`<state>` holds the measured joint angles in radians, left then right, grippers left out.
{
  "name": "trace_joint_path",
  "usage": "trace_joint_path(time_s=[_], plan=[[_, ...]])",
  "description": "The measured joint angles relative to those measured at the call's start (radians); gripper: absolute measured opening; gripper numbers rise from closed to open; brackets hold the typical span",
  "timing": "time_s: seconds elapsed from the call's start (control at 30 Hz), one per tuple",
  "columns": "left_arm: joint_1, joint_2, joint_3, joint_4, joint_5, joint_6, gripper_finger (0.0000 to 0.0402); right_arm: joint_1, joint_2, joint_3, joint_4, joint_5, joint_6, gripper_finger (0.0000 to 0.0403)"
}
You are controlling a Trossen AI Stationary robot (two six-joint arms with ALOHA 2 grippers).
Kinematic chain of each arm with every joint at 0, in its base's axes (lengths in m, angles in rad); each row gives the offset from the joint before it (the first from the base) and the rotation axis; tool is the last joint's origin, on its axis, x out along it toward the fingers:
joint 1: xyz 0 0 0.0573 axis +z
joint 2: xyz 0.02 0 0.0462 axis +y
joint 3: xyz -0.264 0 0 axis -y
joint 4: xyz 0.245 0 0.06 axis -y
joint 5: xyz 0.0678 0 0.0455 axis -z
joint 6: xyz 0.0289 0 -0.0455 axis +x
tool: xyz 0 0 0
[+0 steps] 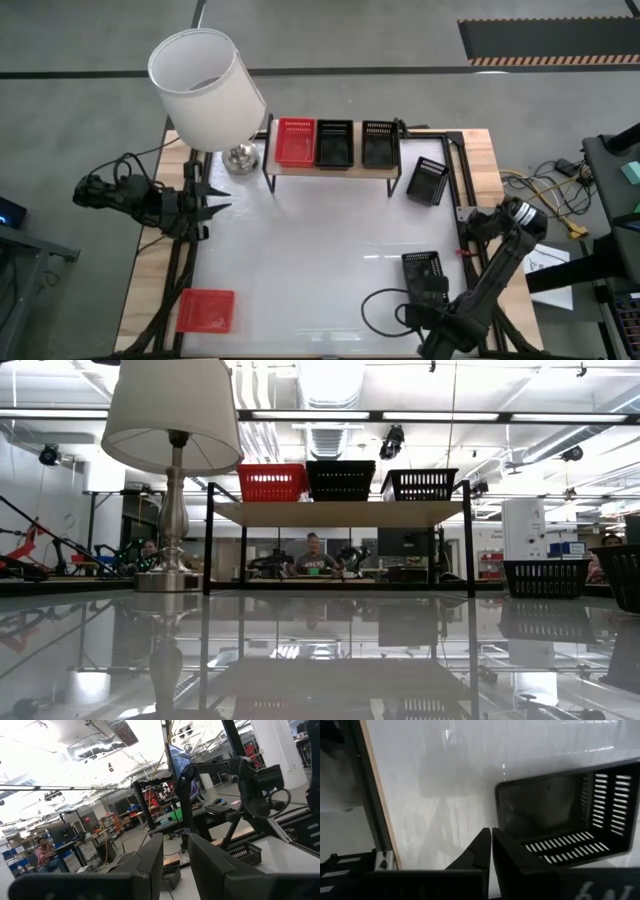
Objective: Stack baskets on shelf by color
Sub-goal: Stack the black basket into the other black basket on the shelf
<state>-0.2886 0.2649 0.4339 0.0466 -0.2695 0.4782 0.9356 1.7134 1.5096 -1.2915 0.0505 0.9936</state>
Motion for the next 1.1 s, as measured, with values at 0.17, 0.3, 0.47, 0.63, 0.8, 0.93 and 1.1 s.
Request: trace_joint_path(time_s=[0.17, 0.3, 0.47, 0.63, 0.8, 0.93, 1.1], plan=[[0.000, 0.000, -0.001, -0.002, 0.000, 0.000, 0.0075, 0.001, -0.091, -0.124, 0.059, 0.021, 0.002, 0.0009], [0.000, 0.000, -0.002, -0.002, 0.000, 0.000, 0.0075, 0.000, -0.172, -0.244, 0.170, 0.030, 0.008, 0.0009], [0.000, 0.000, -0.002, -0.002, 0.000, 0.000, 0.0075, 0.000, -0.215, -0.307, 0.230, 0.027, 0.028, 0.0025], [0.000, 0.001, -0.002, -0.002, 0.000, 0.000, 0.0075, 0.000, -0.218, -0.308, 0.230, 0.020, 0.028, 0.0089], [0.000, 0.000, -0.002, -0.002, 0.000, 0.000, 0.0075, 0.000, -0.199, -0.314, 0.230, 0.020, 0.000, 0.0155], [0.000, 0.000, -0.002, -0.002, 0.000, 0.000, 0.0075, 0.000, -0.171, -0.330, 0.235, 0.020, -0.036, 0.0181], [0.000, 0.001, -0.002, -0.002, 0.000, 0.000, 0.0075, 0.000, -0.126, -0.352, 0.249, 0.020, -0.042, 0.0182]])
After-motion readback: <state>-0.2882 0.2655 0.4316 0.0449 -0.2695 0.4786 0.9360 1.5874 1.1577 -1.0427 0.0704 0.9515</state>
